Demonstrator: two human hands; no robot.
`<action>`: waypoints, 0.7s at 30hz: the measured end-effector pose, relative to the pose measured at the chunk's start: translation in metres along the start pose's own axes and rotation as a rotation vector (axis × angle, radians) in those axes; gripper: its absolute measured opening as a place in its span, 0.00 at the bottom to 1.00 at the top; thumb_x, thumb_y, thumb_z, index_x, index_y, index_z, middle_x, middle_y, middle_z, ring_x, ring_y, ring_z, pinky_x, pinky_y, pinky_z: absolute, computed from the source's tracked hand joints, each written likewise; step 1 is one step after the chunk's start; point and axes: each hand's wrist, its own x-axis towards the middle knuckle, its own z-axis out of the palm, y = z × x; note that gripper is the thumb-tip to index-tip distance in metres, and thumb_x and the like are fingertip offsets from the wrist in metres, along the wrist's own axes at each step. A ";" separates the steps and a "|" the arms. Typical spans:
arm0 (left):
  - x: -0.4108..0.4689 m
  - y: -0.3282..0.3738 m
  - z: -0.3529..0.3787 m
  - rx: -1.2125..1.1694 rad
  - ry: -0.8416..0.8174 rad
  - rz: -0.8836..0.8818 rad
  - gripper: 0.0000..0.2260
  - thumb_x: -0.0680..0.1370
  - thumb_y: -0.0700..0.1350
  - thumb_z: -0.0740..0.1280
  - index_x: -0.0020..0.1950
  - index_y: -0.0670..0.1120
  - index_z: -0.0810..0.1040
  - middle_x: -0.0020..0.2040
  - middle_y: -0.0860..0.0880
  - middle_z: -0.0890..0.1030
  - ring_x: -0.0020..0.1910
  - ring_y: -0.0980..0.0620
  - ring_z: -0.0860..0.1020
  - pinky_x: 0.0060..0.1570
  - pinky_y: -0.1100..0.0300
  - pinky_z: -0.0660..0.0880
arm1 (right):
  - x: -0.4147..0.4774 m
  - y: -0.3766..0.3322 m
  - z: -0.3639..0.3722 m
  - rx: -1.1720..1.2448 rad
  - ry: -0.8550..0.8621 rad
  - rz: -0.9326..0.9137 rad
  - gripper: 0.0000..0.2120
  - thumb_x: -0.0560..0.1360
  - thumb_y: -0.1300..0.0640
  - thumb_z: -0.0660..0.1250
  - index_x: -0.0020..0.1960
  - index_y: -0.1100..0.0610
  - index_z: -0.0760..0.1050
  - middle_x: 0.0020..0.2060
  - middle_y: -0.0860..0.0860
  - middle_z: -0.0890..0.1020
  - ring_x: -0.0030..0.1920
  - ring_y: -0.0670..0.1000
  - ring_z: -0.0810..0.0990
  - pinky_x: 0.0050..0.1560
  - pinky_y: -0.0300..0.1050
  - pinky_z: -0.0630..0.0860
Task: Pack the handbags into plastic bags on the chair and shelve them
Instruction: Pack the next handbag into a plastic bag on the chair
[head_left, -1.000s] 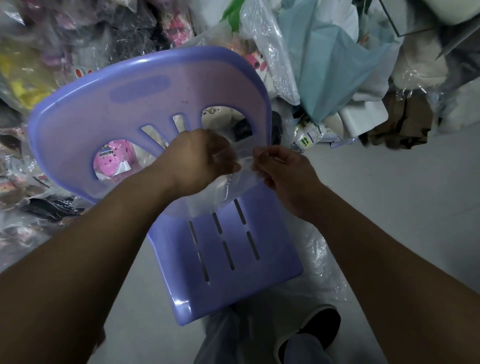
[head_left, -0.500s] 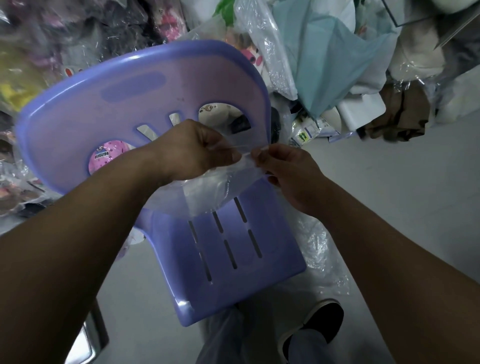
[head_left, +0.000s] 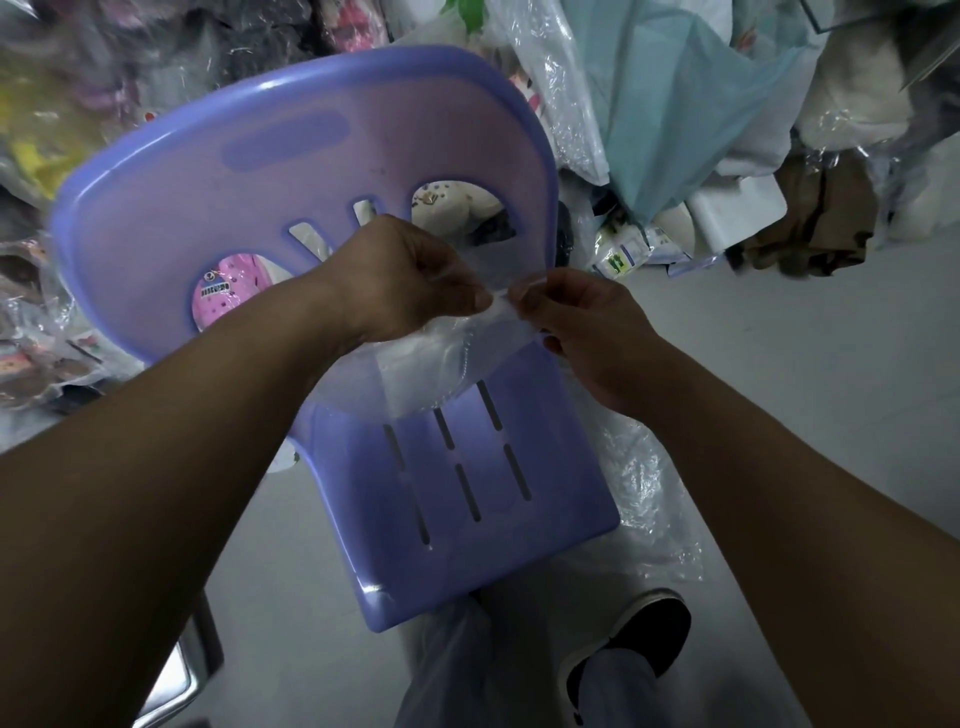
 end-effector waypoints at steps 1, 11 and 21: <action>0.000 0.001 0.001 0.014 0.002 0.007 0.07 0.74 0.48 0.76 0.48 0.46 0.87 0.35 0.57 0.82 0.28 0.68 0.73 0.32 0.77 0.69 | 0.000 -0.001 0.001 -0.003 0.003 -0.003 0.02 0.78 0.61 0.70 0.46 0.57 0.80 0.31 0.43 0.81 0.30 0.38 0.77 0.33 0.30 0.72; -0.004 0.005 0.006 0.140 0.014 0.023 0.10 0.76 0.51 0.73 0.48 0.45 0.87 0.43 0.47 0.86 0.47 0.47 0.82 0.49 0.55 0.76 | -0.003 -0.004 0.003 -0.106 0.033 -0.023 0.05 0.78 0.60 0.70 0.44 0.55 0.81 0.30 0.42 0.81 0.29 0.38 0.76 0.33 0.30 0.72; -0.006 0.014 0.002 0.198 0.070 0.041 0.05 0.73 0.50 0.76 0.46 0.50 0.87 0.43 0.52 0.85 0.45 0.52 0.82 0.51 0.57 0.77 | -0.004 -0.004 -0.002 -0.103 0.055 -0.071 0.04 0.77 0.61 0.72 0.45 0.53 0.83 0.36 0.45 0.84 0.34 0.38 0.80 0.37 0.30 0.74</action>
